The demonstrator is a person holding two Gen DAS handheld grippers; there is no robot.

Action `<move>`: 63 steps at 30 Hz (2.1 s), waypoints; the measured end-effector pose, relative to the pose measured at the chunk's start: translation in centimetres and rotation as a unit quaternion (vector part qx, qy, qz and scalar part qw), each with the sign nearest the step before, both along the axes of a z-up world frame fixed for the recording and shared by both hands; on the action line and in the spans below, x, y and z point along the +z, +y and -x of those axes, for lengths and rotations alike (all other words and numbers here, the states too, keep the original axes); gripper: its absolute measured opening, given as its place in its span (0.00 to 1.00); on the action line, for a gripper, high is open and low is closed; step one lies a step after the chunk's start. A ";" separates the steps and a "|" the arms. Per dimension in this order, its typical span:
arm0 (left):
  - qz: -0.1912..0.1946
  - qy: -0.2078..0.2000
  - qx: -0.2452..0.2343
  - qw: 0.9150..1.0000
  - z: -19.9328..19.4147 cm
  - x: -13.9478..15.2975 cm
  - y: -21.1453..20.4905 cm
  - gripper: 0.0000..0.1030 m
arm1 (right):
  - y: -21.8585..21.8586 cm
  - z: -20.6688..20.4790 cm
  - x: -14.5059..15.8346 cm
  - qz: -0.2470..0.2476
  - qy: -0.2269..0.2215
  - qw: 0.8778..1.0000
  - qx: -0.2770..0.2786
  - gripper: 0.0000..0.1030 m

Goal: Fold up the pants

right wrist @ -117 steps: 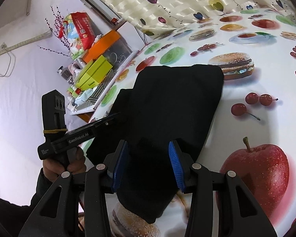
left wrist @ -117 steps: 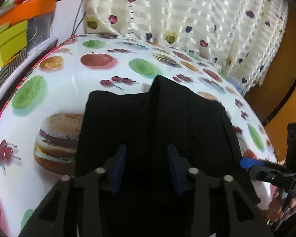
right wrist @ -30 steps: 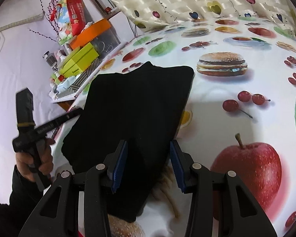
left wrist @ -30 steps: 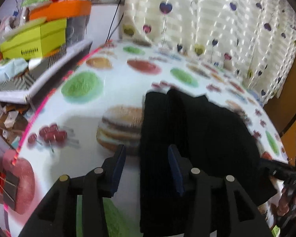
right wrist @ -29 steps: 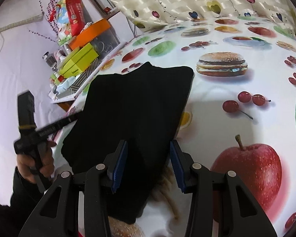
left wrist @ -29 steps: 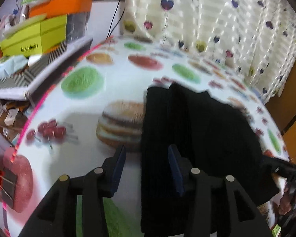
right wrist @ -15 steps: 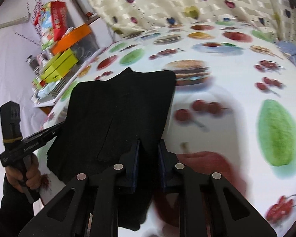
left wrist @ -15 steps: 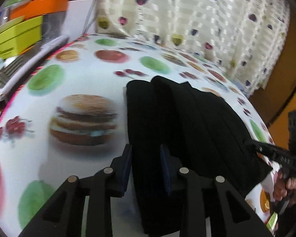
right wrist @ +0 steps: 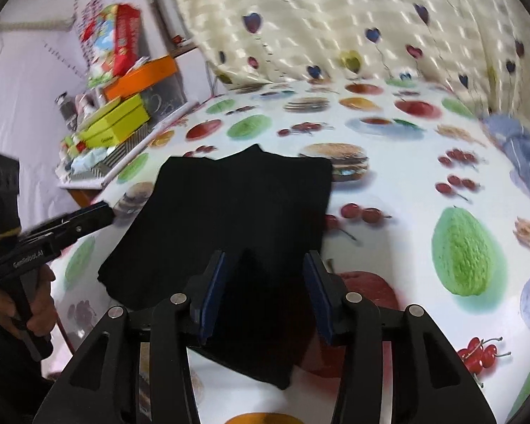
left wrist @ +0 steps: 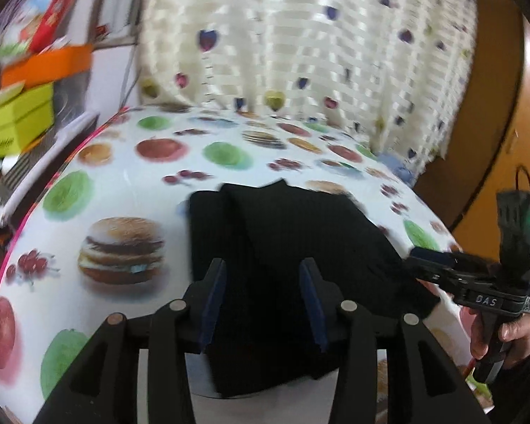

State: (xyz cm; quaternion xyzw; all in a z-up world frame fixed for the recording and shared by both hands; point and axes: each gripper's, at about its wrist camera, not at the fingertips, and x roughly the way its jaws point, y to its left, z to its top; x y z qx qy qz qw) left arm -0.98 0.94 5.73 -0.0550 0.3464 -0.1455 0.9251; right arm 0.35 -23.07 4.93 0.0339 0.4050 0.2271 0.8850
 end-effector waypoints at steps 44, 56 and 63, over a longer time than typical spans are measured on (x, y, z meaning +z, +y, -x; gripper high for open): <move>-0.025 0.036 0.065 0.997 1.4 -1.5 1.1 0.49 | -2.6 0.9 -0.6 -0.034 0.017 0.999 0.003 0.47; 0.006 0.053 0.070 0.996 -1.8 -2.2 2.4 0.57 | -3.3 -2.2 -2.1 -0.073 0.061 0.995 0.000 0.47; 0.036 0.087 0.071 0.993 -3.8 -4.0 3.5 0.58 | -3.4 -3.7 -3.2 -0.093 0.085 0.992 0.002 0.47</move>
